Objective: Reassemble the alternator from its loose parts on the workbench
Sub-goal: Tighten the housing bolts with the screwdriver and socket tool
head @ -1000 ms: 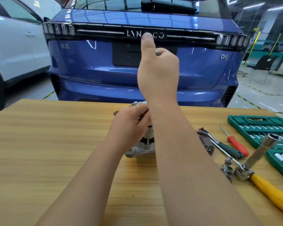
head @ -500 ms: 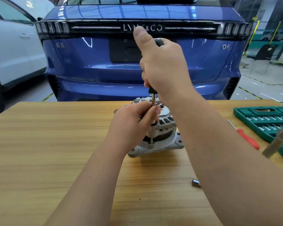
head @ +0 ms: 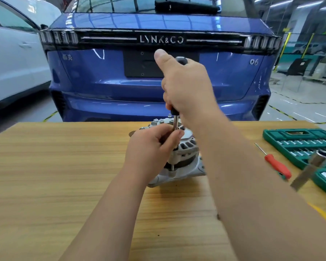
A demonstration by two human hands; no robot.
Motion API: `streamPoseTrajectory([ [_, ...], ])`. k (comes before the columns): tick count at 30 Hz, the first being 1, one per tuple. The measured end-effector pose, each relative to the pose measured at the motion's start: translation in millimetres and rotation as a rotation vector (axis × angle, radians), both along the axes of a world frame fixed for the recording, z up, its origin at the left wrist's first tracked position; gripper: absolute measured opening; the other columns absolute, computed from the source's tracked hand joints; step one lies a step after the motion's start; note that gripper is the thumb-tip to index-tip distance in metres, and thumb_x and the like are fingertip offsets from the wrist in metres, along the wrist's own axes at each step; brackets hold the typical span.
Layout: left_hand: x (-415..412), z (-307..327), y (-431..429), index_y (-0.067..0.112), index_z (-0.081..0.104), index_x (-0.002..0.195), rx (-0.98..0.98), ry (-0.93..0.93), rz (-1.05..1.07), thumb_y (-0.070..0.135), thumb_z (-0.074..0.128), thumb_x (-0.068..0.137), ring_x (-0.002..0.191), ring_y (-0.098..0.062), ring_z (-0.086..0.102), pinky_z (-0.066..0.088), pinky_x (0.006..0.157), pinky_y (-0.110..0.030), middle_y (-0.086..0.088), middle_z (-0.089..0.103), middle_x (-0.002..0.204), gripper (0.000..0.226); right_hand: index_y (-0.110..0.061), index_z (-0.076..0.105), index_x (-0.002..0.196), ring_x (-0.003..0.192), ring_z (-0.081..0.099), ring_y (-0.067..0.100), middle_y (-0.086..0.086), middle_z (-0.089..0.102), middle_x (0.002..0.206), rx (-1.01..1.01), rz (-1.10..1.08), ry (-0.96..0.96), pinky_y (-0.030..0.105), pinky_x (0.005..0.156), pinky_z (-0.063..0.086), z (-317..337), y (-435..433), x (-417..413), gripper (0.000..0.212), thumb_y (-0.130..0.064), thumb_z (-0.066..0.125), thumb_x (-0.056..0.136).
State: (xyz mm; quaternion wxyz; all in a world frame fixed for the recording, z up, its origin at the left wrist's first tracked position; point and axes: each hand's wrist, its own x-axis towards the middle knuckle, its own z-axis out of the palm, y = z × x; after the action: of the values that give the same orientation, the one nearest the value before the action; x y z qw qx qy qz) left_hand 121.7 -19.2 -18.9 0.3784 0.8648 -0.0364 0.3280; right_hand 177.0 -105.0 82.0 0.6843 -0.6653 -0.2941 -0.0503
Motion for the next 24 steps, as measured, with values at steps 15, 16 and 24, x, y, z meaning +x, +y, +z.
streamPoseTrajectory([
  [15, -0.5, 2.5, 1.7, 0.034, 0.062, 0.067, -0.033, -0.007, -0.025, 0.052, 0.050, 0.084, 0.060, -0.004, 0.058, 0.044, 0.052, -0.018, 0.018, 0.063, 0.064, 0.027, -0.021, 0.035, 0.055, 0.046, 0.033, 0.020, -0.001, 0.035, 0.051, -0.006, -0.052, -0.029, 0.029, 0.046, 0.036, -1.9, 0.8, -2.7, 0.049, -0.046, 0.058, 0.090],
  [16, -0.8, 3.4, 3.0, 0.034, 0.063, 0.067, -0.031, 0.012, -0.041, 0.051, 0.052, 0.085, 0.061, -0.002, 0.058, 0.043, 0.052, -0.016, 0.019, 0.064, 0.066, 0.027, -0.019, 0.044, 0.062, 0.047, 0.040, 0.019, 0.001, 0.043, 0.056, -0.054, 0.092, -0.023, 0.031, 0.049, 0.041, 2.3, -5.5, 2.3, 0.040, -0.044, 0.058, 0.090],
  [24, 0.6, 0.8, 4.5, 0.031, 0.065, 0.070, -0.095, 0.012, -0.052, 0.048, 0.056, 0.087, 0.059, -0.004, 0.057, 0.040, 0.049, -0.014, 0.014, 0.066, 0.067, 0.027, -0.018, 0.044, 0.054, 0.034, 0.032, 0.012, -0.003, 0.037, 0.046, -0.048, 0.811, 0.294, 0.021, 0.041, 0.033, 17.1, -3.5, 13.0, 0.032, -0.025, 0.043, 0.085],
])
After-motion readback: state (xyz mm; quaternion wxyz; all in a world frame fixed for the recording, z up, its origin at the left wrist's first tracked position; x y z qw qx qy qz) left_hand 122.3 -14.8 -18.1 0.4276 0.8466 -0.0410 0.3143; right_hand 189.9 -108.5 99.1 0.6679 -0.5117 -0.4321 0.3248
